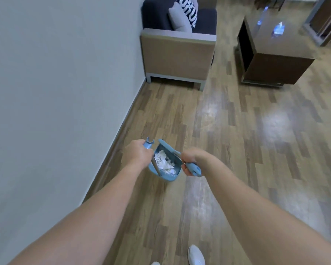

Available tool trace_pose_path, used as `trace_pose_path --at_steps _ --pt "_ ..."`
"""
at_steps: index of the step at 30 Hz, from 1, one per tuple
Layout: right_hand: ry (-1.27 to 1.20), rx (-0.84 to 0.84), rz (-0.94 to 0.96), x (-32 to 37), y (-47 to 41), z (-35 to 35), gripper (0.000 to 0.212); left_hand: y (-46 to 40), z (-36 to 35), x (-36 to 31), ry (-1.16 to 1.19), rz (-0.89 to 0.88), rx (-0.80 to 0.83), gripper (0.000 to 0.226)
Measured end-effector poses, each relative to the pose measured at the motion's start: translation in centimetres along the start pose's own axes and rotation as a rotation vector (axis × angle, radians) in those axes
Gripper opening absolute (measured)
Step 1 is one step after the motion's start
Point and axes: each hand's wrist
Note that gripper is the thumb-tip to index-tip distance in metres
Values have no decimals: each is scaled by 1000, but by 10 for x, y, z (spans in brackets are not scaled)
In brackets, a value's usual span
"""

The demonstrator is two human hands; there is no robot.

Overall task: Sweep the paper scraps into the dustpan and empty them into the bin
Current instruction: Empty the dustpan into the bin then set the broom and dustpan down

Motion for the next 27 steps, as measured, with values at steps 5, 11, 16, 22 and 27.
trace_pose_path --at_steps 5,11,16,22,27 --pt "203 58 41 29 2 -20 21 12 29 9 71 101 -116 13" --pt "484 196 97 56 4 -48 27 37 49 24 280 265 -274 12" --pt "681 264 104 76 13 -75 24 56 63 29 427 367 -384 19" --pt "735 358 94 80 34 -107 19 87 80 46 457 475 -479 15" --pt "805 386 93 82 54 -132 18 105 94 55 507 529 -533 15"
Point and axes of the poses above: each hand's wrist, its own y-axis away from the middle knuckle, its own z-axis out of the back of the hand, x = y × z, and after that the axes turned 8 degrees about x, right-handed
